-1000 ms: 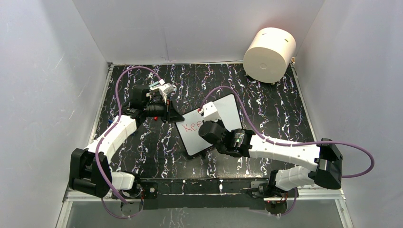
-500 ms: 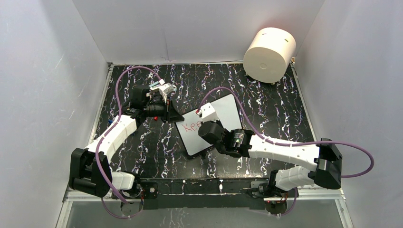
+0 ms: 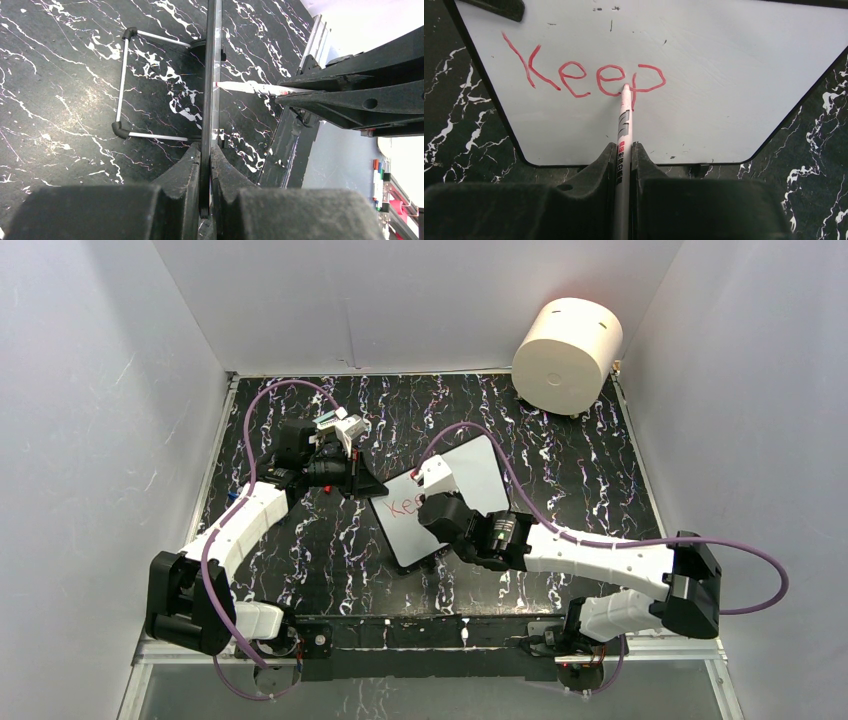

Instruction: Write a sentence on the whiteboard

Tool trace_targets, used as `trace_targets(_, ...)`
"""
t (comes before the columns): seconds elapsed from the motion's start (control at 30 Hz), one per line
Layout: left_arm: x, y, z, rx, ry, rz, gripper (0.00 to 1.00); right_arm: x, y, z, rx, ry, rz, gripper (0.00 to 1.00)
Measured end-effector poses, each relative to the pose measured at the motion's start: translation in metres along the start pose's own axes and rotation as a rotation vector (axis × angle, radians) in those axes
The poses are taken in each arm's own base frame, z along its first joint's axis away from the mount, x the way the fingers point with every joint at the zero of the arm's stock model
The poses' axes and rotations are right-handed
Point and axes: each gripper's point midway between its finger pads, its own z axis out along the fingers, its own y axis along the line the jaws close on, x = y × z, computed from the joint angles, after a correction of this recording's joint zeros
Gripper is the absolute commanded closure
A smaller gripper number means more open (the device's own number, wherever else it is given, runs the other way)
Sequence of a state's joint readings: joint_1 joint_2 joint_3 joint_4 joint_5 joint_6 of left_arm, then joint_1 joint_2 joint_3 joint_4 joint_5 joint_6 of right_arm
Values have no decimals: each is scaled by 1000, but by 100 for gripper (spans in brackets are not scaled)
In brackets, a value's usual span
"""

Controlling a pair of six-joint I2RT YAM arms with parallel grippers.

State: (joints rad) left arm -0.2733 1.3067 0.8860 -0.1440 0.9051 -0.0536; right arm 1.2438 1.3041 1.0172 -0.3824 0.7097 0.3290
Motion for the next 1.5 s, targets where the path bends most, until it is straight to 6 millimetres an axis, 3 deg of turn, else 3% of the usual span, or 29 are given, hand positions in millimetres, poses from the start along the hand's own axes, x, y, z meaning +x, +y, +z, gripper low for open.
trace_targets(0.23,0,0,0,-2,3,-1,100,-7,-7,-10,-6,-36,28,100)
trace_targets(0.8,1,-1,0,-8,13,-2,100,2,-57,-19,74,-73,45,100)
trace_targets(1.5,0,-1,0,-8,20,-7,100,-6,-50,-14,18,-121,13,100)
